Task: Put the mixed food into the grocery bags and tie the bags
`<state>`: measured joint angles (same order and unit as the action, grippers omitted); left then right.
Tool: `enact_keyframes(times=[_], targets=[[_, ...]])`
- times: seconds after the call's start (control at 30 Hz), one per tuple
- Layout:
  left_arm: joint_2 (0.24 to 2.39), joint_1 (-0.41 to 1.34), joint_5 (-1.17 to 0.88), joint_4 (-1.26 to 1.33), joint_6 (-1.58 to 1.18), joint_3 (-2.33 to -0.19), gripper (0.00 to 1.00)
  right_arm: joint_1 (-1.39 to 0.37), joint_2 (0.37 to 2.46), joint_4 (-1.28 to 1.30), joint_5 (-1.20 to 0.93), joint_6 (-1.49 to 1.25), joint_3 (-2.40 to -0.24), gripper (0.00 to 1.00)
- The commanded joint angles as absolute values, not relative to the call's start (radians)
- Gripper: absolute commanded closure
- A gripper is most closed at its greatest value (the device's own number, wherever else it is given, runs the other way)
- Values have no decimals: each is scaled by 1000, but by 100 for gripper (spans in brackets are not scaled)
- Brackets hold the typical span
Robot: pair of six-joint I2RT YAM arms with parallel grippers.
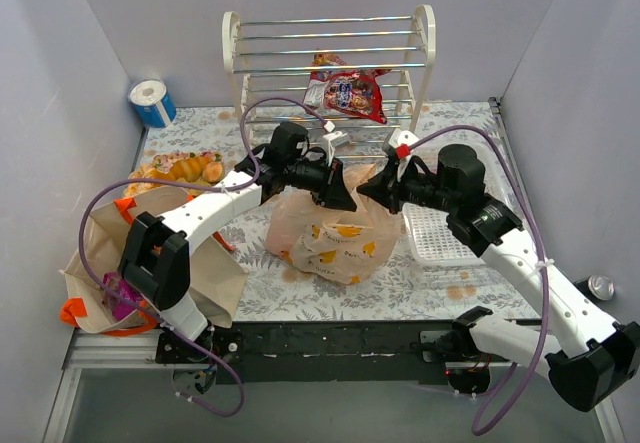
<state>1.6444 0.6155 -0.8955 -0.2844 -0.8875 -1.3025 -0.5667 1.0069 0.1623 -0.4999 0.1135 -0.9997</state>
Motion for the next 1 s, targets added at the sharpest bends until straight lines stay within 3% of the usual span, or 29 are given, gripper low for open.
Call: enact_keyframes(times=[0.0,0.07,0.1,0.37,0.97], targets=[[1559,618,-959,-272,-822,-1301,87,-574,1037,40,-494,54,-1051,99],[1537,618,-969,-249,-821,-1264,77,-575,1051,26,-488,38,-1051,99],[1526,618,-973,-229,-821,-1255,61,-575,1054,17,-486,35,-1049,99],[1499,618,-992,-180,-863,-1223,22,-587,1078,-40,-451,-23,-1048,99],[1529,618,-1028,101,-1095,-1135,21,-660,1106,-155,-384,-80,-994,99]])
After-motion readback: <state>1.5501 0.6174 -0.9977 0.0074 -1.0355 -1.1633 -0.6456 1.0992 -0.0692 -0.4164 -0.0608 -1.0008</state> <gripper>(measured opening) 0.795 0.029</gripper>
